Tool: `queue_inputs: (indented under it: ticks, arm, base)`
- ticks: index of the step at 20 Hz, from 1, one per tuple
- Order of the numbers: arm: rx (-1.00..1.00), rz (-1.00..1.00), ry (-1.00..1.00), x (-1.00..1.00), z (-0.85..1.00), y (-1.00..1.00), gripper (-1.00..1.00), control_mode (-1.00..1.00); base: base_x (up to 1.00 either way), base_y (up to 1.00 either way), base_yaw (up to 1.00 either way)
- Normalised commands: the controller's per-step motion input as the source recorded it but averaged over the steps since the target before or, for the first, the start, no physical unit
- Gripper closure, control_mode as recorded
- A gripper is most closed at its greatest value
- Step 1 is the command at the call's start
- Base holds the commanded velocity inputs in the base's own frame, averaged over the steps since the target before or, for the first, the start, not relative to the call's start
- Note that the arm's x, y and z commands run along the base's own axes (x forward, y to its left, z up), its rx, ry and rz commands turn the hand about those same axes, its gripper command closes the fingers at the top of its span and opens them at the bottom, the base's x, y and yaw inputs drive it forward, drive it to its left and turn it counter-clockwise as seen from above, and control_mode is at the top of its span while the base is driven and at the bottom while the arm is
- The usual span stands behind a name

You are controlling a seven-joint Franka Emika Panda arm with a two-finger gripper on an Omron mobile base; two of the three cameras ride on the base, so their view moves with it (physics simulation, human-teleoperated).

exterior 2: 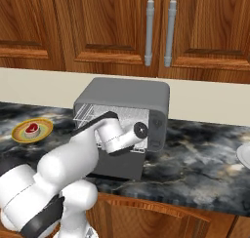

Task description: Open the toaster oven door. Place the bread on the top rack in the toaster oven and place the steak on the bottom rack.

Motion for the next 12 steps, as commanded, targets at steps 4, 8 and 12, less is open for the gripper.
queue_inputs:
  ticks: [4, 8, 12]
  arm:
    - [-0.20, 0.00, 0.20, -0.68, -0.60, 0.12, 1.00, -1.00]
    - [-0.20, 0.00, 0.19, -0.69, -0.60, 0.13, 1.00, -1.00]
    - [-0.19, 0.00, 0.18, -0.67, -0.62, 0.15, 1.00, -1.00]
  base:
    - [0.00, 0.00, 0.00]
    - [0.00, 0.00, 0.00]
    - [0.00, 0.00, 0.00]
